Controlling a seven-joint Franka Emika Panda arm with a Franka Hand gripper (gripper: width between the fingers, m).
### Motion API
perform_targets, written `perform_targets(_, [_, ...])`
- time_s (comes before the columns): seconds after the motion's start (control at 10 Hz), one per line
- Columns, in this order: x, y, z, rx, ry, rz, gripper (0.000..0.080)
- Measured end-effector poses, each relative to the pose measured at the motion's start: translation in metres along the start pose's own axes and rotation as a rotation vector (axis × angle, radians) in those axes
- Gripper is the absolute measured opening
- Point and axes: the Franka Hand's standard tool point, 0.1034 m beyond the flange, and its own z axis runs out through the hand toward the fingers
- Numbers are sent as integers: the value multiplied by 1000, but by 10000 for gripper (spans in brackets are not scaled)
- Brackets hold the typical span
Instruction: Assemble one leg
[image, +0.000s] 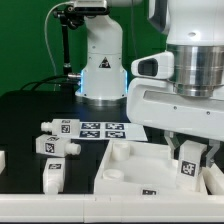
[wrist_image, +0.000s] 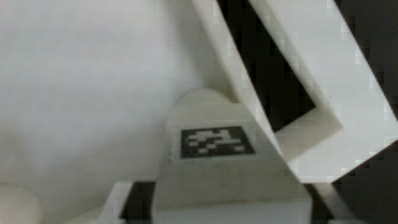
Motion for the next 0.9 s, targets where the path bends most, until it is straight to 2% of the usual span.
perform_targets(0.2, [0, 0, 0, 0, 0, 0, 287])
perform_targets(0.3, [1, -2, -2, 5, 2, 2, 348])
perform_targets(0.4, [4, -6, -14, 20, 13, 2, 531])
perform_targets(0.5, [7, -8, -24, 31, 18, -1, 531])
perform_targets(0.6, [10, -9, -38, 44, 23, 3, 628])
perform_targets(0.7, [11, -8, -54, 45, 10, 8, 643])
perform_targets(0.9, [11, -8, -55, 47, 11, 8, 648])
